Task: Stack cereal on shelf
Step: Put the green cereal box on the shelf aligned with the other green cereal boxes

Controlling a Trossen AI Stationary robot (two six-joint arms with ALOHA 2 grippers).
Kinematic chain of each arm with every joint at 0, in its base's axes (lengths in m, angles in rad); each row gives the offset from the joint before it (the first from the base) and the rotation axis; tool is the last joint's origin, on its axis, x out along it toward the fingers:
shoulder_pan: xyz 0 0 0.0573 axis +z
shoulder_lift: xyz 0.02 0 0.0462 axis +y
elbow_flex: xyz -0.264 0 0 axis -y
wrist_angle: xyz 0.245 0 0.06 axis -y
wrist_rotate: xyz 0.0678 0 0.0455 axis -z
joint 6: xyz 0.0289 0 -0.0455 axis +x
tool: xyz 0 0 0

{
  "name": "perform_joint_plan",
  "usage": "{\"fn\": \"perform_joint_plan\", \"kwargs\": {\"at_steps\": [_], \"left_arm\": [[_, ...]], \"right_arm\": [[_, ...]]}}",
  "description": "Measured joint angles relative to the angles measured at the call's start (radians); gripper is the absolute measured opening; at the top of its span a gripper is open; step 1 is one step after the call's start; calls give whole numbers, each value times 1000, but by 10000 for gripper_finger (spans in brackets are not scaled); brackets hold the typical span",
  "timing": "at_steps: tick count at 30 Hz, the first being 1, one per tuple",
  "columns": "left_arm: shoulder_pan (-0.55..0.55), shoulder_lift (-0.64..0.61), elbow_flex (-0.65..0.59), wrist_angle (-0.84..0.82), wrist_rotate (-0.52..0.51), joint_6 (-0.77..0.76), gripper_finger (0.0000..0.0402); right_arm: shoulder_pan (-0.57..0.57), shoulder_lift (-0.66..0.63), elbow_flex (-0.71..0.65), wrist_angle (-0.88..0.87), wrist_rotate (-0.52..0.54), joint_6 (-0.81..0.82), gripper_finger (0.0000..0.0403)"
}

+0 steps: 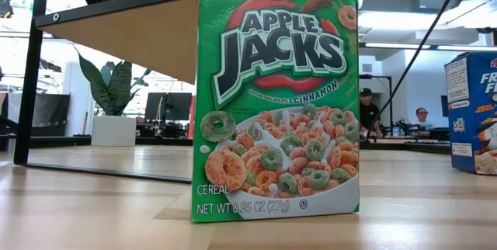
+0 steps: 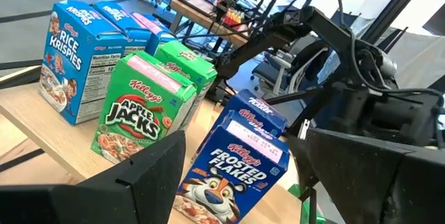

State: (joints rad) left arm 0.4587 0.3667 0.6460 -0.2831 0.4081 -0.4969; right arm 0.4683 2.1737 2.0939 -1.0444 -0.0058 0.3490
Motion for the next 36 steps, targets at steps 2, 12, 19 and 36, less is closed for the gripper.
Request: {"fn": "perform_joint_plan", "kwargs": {"at_steps": [2,12,19,36], "left_arm": [[0,0,0,-6,0,0,286],[0,0,0,-22,3,-1,286],[0,0,0,-25,6,-1,286],[0,0,0,-26,6,0,286]], "right_arm": [[13,9,3,15,20,24,361],[36,25,3,-12,105,99,361],[39,25,2,-18,121,99,361],[47,24,-55,29,119,150,358]]}}
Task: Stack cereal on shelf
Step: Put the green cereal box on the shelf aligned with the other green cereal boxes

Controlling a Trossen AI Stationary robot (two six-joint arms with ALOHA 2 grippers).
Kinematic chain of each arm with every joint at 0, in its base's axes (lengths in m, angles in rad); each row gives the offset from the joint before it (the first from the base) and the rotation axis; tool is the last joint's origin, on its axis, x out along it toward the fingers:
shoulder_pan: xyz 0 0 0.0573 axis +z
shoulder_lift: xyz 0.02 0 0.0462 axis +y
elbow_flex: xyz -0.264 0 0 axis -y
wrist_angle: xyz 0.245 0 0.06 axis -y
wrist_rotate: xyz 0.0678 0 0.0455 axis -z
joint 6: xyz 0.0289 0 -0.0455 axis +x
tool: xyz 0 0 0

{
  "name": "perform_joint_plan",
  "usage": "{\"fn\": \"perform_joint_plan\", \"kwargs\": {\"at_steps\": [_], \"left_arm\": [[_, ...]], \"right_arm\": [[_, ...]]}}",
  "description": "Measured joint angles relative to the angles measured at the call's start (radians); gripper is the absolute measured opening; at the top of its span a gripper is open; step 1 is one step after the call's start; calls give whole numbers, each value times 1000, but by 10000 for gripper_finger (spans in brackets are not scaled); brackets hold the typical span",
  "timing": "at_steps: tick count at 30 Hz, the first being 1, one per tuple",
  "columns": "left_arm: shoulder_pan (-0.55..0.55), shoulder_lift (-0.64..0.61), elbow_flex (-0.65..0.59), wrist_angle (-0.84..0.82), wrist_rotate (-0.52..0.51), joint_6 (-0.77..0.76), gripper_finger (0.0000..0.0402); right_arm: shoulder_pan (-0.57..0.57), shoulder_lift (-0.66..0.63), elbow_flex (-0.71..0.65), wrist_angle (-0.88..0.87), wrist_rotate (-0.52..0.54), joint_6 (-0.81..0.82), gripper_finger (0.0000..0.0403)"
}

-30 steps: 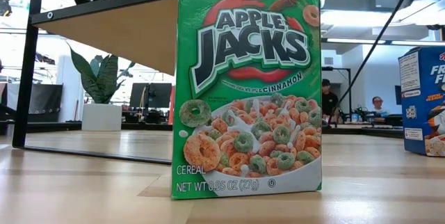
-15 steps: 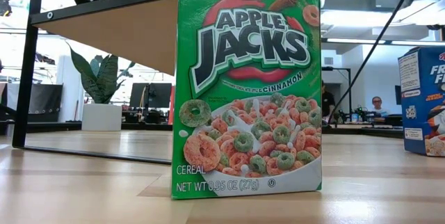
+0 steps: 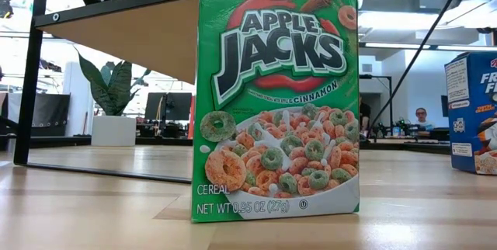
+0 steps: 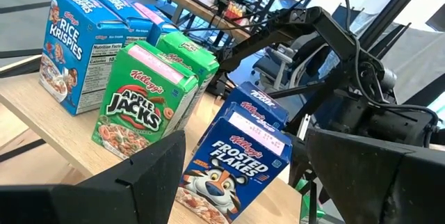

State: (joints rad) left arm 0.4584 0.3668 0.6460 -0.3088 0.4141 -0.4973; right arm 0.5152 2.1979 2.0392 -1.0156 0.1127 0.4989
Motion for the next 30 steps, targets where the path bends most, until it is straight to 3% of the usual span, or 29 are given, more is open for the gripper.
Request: {"fn": "perform_joint_plan", "kwargs": {"at_steps": [13,30], "left_arm": [[0,0,0,0,0,0,286],[0,0,0,4,-1,-21,286]], "right_arm": [[2,0,0,-1,-2,-2,305],[5,45,3,-1,-62,88,301]]}}
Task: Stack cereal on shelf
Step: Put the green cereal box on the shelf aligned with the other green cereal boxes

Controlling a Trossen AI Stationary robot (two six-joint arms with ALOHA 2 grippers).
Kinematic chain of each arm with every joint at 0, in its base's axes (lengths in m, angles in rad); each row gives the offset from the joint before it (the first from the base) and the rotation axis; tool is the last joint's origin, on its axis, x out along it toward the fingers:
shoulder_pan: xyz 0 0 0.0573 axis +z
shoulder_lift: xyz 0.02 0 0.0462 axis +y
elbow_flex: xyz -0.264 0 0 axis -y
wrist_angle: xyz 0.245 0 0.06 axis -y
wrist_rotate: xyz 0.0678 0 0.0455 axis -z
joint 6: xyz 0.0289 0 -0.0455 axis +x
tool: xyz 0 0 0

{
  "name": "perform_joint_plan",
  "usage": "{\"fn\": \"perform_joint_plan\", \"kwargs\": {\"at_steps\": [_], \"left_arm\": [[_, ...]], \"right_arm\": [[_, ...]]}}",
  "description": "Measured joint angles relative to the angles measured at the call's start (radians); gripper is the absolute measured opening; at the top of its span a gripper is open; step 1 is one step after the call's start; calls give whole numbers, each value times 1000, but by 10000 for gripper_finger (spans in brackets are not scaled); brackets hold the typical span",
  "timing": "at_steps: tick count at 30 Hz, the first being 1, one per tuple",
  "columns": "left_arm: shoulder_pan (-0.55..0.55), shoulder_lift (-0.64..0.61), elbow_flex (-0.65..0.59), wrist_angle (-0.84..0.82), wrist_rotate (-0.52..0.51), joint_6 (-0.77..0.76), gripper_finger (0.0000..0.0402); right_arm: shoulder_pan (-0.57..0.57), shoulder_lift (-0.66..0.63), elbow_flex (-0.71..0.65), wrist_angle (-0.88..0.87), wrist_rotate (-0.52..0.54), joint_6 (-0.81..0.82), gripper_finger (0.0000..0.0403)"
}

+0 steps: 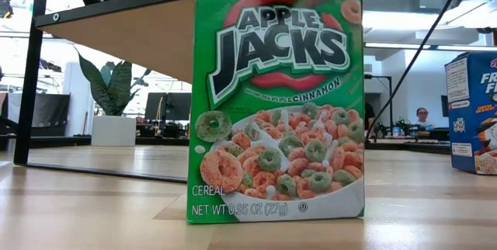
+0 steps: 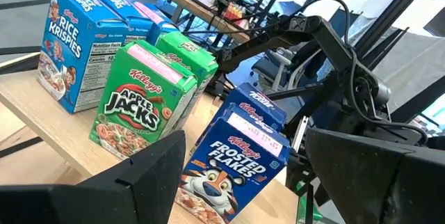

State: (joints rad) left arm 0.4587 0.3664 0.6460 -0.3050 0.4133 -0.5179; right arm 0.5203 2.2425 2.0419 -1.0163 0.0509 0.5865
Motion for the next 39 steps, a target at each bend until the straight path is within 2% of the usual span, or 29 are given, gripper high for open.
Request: {"fn": "perform_joint_plan", "kwargs": {"at_steps": [21,26,35,39], "left_arm": [[0,0,0,6,0,-2,286],[0,0,0,6,0,-2,286],[0,0,0,6,0,-2,286],[0,0,0,6,0,-2,286]], "right_arm": [[-5,-1,44,-55,0,-2,295],[-5,-1,44,-56,0,-2,260],[-5,-1,44,-57,-2,0,162],[-5,-7,44,-65,-42,0,131]]}}
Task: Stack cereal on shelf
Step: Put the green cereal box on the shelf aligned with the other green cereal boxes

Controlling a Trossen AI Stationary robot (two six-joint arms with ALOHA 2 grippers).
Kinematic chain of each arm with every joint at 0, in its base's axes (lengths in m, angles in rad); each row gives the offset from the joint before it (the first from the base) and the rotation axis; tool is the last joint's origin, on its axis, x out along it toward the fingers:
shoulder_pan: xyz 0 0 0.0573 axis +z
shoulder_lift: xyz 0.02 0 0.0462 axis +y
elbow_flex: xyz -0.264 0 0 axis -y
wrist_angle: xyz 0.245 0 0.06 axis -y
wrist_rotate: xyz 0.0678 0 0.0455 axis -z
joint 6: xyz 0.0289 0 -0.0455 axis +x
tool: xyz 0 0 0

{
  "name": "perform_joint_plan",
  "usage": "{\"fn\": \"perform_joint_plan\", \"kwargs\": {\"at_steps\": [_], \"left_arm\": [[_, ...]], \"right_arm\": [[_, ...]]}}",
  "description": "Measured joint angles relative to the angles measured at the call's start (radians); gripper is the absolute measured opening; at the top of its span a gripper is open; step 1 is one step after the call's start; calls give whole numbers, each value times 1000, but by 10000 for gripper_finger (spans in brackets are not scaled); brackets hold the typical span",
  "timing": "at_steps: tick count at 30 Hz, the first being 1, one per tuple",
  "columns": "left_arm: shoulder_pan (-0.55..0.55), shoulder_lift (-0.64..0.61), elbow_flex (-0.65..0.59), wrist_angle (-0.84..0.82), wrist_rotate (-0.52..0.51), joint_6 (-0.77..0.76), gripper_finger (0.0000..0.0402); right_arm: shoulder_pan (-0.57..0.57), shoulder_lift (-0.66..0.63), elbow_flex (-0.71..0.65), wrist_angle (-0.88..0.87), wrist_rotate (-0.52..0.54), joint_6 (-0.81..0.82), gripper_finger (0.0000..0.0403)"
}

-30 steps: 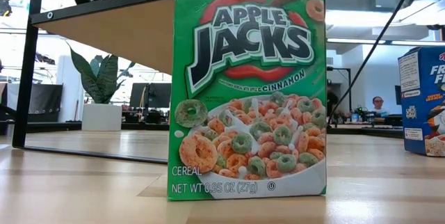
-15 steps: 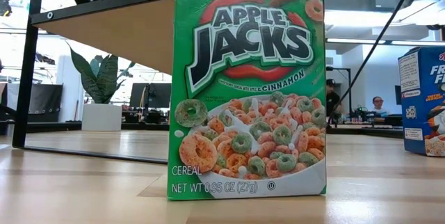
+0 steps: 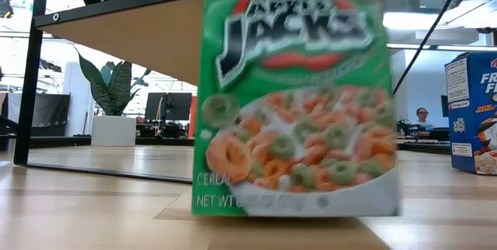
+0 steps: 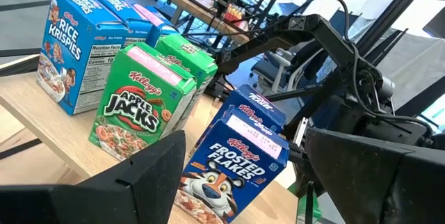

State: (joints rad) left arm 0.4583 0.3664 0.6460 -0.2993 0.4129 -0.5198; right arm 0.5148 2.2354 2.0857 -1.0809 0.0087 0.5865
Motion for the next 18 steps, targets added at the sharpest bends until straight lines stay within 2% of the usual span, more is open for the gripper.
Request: {"fn": "perform_joint_plan", "kwargs": {"at_steps": [9,14,18], "left_arm": [[0,0,0,1,-6,0,286],[0,0,0,2,-9,0,286],[0,0,0,2,-9,-8,286]], "right_arm": [[-17,-136,0,-112,-9,-23,126],[-49,-254,2,-226,101,-88,126],[-93,-331,2,-315,225,-203,126]]}}
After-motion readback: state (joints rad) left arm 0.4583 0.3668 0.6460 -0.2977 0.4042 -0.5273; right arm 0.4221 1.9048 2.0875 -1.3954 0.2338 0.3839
